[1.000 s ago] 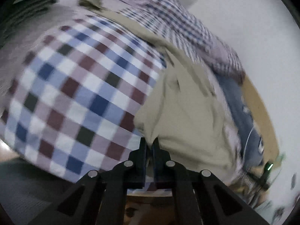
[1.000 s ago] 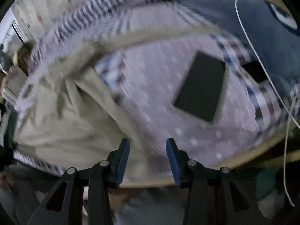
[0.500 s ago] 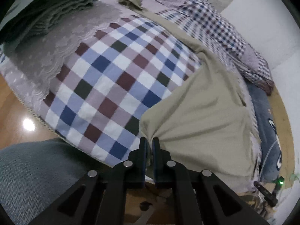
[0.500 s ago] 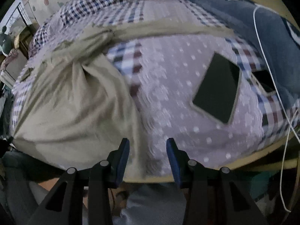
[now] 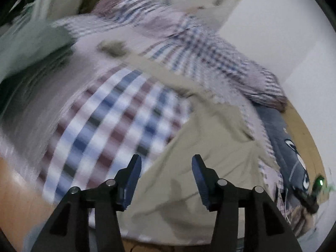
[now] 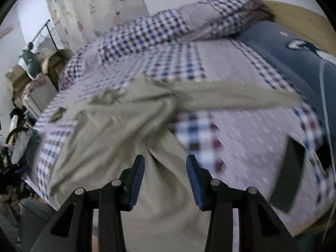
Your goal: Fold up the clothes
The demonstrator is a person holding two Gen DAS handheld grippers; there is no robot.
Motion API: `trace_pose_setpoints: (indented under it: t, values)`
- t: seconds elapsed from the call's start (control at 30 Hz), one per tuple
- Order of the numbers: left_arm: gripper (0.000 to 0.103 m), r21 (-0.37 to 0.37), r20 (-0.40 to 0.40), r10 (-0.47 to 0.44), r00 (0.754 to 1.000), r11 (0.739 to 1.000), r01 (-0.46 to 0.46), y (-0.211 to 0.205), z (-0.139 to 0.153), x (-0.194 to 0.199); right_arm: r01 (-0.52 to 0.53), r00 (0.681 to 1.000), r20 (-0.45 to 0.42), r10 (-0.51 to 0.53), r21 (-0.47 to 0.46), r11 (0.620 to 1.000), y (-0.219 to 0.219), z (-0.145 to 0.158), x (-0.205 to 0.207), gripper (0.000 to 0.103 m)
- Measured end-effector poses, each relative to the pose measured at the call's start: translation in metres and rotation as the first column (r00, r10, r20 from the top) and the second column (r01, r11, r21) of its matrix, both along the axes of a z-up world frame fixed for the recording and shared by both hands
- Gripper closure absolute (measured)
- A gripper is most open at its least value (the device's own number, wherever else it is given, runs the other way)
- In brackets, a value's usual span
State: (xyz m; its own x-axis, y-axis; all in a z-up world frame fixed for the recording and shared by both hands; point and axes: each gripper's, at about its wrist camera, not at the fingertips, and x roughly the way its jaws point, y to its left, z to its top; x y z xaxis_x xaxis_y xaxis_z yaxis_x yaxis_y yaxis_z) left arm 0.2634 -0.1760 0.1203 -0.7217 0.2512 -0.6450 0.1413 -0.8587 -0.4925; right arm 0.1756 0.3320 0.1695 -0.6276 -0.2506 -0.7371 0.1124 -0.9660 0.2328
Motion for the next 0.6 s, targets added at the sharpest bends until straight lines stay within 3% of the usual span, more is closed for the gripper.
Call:
trace_pose_setpoints:
  t: [0.13, 0.27, 0.4, 0.6]
  values:
    - [0.034, -0.075, -0.112, -0.137, 0.984, 0.989, 0.129, 0.03, 0.024, -0.045, -0.067, 0.997, -0.032, 0.067, -0.004, 0.998, -0.037, 0.008, -0.043, 0.058]
    - [0.034, -0.129, -0.156, -0.202, 0.967, 0.975, 0.183, 0.058, 0.025, -0.104, -0.15, 0.987, -0.044, 0.152, 0.033, 0.988, -0.07, 0.009, -0.09, 0.058]
    - [0.034, -0.082, -0.2, -0.211, 0.957, 0.977, 0.198, 0.068, 0.012, -0.151, -0.253, 0.965, -0.047, 0.258, 0.098, 0.963, -0.104, 0.008, -0.14, 0.058]
    - [0.034, -0.036, -0.269, -0.161, 0.95, 0.987, 0.157, 0.059, -0.017, -0.21, -0.415, 0.905, -0.017, 0.426, 0.193, 0.889, -0.147, -0.005, -0.22, 0.06]
